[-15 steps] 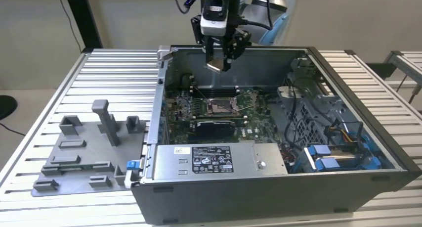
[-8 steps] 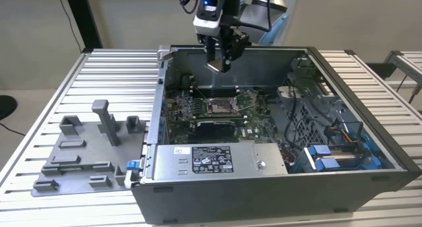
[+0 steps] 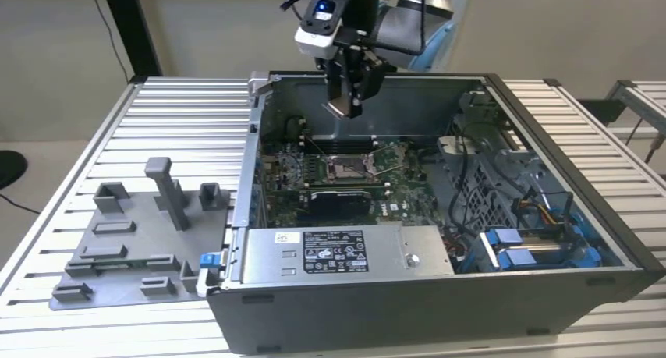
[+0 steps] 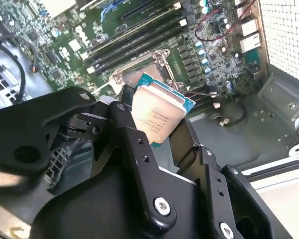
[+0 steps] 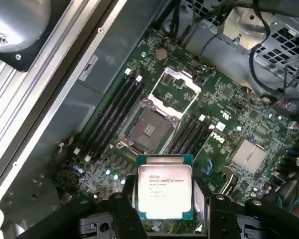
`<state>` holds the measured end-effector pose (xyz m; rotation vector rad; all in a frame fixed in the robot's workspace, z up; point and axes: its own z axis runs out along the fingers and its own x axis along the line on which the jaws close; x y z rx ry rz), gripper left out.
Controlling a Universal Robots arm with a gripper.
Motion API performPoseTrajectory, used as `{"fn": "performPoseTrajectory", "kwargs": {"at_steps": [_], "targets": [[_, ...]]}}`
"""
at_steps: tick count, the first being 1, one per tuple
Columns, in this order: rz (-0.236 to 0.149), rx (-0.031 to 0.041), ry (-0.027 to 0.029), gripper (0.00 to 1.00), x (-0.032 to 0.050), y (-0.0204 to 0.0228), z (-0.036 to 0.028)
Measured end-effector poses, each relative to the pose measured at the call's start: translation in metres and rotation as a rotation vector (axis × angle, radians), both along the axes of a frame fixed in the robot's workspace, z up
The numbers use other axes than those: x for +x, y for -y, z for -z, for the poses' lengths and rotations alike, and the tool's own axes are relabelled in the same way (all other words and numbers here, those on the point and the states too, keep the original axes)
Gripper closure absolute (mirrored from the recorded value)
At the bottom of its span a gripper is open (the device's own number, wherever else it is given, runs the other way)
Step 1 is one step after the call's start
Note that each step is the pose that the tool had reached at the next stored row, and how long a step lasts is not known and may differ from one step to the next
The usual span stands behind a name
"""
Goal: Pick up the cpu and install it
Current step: 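Pick up the cpu and move it towards the insertion slot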
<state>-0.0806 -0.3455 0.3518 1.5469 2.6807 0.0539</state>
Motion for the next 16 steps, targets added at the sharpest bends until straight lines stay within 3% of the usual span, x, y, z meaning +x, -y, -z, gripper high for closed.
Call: {"fn": "performPoseTrajectory", "kwargs": {"at_steps": [7, 16], "targets": [[0.115, 0.0006, 0.0, 1.0, 0.0, 0.0, 0.0078], [0.233, 0.0008, 0.0001, 1.0, 0.0, 0.0, 0.0105]]}}
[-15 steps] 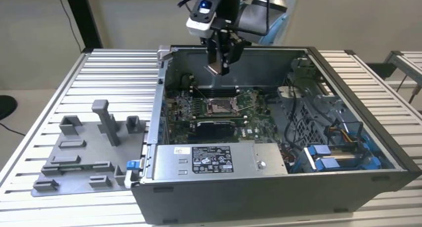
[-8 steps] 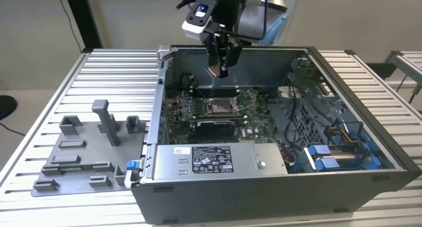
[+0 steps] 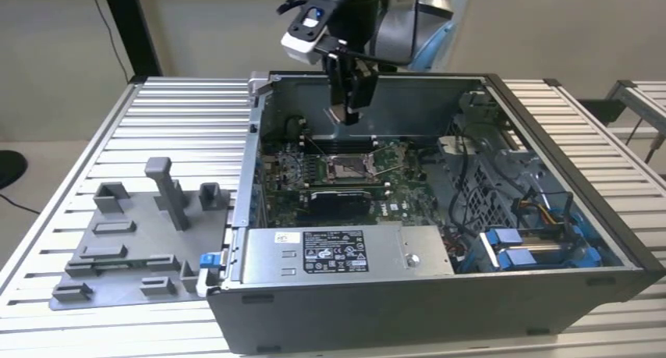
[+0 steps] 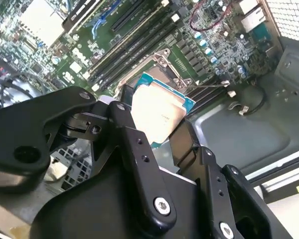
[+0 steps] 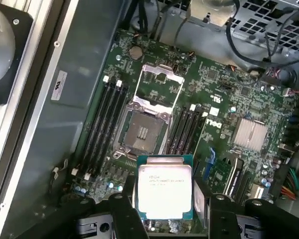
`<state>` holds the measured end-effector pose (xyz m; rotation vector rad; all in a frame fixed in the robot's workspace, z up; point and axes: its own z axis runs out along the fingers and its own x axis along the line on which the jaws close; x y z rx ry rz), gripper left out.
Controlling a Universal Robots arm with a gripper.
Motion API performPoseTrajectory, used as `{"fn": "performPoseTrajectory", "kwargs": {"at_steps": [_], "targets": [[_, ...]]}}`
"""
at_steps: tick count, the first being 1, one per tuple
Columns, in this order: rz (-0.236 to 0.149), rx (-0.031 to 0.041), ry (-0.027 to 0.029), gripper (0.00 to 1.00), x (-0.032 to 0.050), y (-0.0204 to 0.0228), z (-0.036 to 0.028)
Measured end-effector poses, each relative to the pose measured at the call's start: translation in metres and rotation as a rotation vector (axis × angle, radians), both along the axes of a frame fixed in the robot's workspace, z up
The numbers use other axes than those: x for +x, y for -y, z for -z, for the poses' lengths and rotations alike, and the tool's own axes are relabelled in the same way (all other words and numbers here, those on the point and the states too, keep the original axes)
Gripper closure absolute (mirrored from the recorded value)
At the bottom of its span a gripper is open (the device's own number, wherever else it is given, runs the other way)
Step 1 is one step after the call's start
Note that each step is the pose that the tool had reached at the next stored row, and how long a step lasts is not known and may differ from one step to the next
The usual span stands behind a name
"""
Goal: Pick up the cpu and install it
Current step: 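Pick up the cpu and move it towards the insertion slot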
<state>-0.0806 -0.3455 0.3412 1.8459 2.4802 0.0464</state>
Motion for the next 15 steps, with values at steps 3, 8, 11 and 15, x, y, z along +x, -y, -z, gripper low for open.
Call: {"fn": "performPoseTrajectory", "kwargs": {"at_steps": [3, 8, 11, 15], "targets": [[0.034, 0.0, 0.0, 1.0, 0.0, 0.0, 0.0004], [0.09, 0.0, 0.0, 1.0, 0.0, 0.0, 0.0009], [0.125, 0.0, 0.0, 1.0, 0.0, 0.0, 0.0012], [0.18, 0.0001, 0.0, 1.0, 0.0, 0.0, 0.0016]]}}
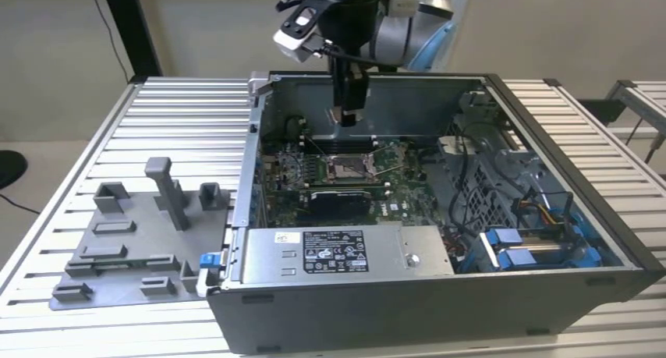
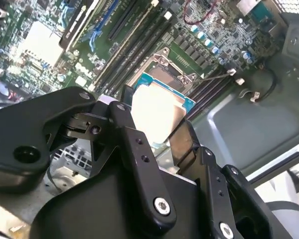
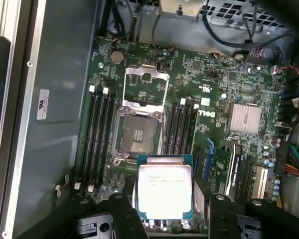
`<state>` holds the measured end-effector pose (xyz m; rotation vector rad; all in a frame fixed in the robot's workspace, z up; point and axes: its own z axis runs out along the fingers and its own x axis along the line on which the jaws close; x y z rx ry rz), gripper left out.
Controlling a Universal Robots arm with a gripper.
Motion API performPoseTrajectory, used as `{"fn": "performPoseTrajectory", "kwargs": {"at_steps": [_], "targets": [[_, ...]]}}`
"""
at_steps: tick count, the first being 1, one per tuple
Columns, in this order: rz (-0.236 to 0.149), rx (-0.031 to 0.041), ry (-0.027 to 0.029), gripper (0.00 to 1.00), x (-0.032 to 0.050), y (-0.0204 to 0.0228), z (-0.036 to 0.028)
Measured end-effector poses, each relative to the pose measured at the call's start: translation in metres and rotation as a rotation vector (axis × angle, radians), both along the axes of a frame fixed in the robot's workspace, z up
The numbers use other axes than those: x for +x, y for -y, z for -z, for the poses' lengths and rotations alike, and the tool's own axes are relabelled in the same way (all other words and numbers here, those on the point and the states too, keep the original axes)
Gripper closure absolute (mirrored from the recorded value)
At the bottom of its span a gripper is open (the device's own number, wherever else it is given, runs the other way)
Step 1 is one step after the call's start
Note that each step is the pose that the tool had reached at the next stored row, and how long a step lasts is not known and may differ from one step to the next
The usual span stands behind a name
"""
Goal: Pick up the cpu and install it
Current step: 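Pick up the cpu and move it towards the insertion slot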
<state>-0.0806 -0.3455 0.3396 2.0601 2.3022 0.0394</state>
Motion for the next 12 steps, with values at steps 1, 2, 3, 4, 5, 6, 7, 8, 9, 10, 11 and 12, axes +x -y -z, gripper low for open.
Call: {"fn": "performPoseTrajectory", "kwargs": {"at_steps": [1, 2, 3, 4, 5, 6, 7, 8, 9, 10, 11, 12], "targets": [[0.017, 0.0, 0.0, 1.0, 0.0, 0.0, 0.0001], [0.033, 0.0, 0.0, 1.0, 0.0, 0.0, 0.0002], [0.049, 0.0, 0.0, 1.0, 0.0, 0.0, 0.0003], [0.066, 0.0, 0.0, 1.0, 0.0, 0.0, 0.0004], [0.08, -0.0001, -0.0001, 1.0, 0.0, 0.0, 0.0005], [0.092, -0.0001, -0.0001, 1.0, 0.0, 0.0, 0.0006], [0.1, -0.0001, -0.0001, 1.0, 0.0001, -0.0002, 0.0006], [0.106, 0.0, 0.0, 1.0, 0.0004, -0.0005, 0.0007], [0.109, -0.0001, -0.0001, 1.0, 0.0005, -0.0006, 0.0007], [0.11, 0.0, 0.0, 1.0, 0.0005, -0.0006, 0.0007], [0.11, 0.0, -0.0001, 1.0, 0.0005, -0.0006, 0.0007], [0.11, 0.0, 0.0, 1.0, 0.0005, -0.0006, 0.0007]]}}
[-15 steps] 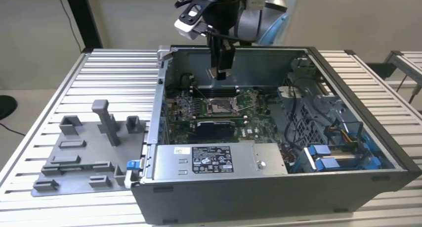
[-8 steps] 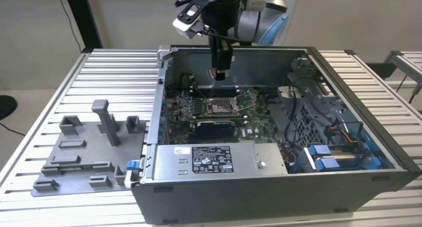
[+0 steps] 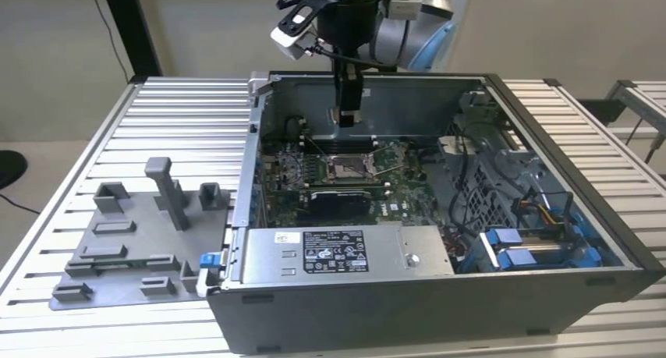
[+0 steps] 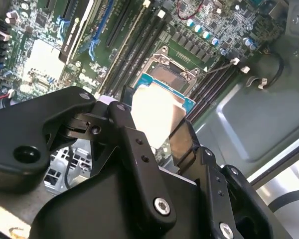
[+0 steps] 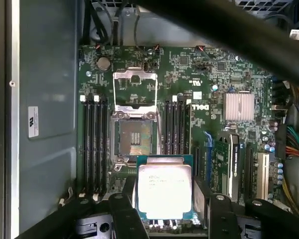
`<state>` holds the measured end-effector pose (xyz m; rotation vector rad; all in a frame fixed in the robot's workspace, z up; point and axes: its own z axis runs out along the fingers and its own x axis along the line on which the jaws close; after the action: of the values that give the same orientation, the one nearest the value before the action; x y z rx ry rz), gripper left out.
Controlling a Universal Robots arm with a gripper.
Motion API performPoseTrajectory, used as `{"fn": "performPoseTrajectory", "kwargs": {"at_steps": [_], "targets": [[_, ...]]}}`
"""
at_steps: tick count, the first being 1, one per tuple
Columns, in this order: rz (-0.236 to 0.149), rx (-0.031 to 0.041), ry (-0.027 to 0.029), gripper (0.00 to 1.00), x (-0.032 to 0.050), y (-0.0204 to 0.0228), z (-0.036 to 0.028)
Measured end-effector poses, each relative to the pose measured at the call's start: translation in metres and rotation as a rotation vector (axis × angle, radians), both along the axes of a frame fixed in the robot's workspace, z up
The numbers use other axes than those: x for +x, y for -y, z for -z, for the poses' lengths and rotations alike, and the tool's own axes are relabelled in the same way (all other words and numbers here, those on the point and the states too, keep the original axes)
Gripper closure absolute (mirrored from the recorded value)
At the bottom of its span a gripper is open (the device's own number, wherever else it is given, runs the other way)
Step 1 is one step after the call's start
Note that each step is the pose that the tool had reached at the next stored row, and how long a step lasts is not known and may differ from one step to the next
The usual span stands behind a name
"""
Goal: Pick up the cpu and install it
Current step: 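Pick up the cpu and move it towards the insertion slot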
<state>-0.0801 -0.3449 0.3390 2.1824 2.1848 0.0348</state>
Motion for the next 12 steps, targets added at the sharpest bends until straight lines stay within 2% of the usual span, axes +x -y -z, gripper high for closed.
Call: {"fn": "performPoseTrajectory", "kwargs": {"at_steps": [3, 8, 12], "targets": [[0.0, 0.0001, 0.0, 1.0, 0.001, -0.0008, 0.0005], [0.001, -0.0001, -0.0021, 1.0, 0.0043, -0.0105, 0.005], [0.002, 0.0001, -0.003, 1.0, 0.0073, -0.0166, 0.0093]]}}
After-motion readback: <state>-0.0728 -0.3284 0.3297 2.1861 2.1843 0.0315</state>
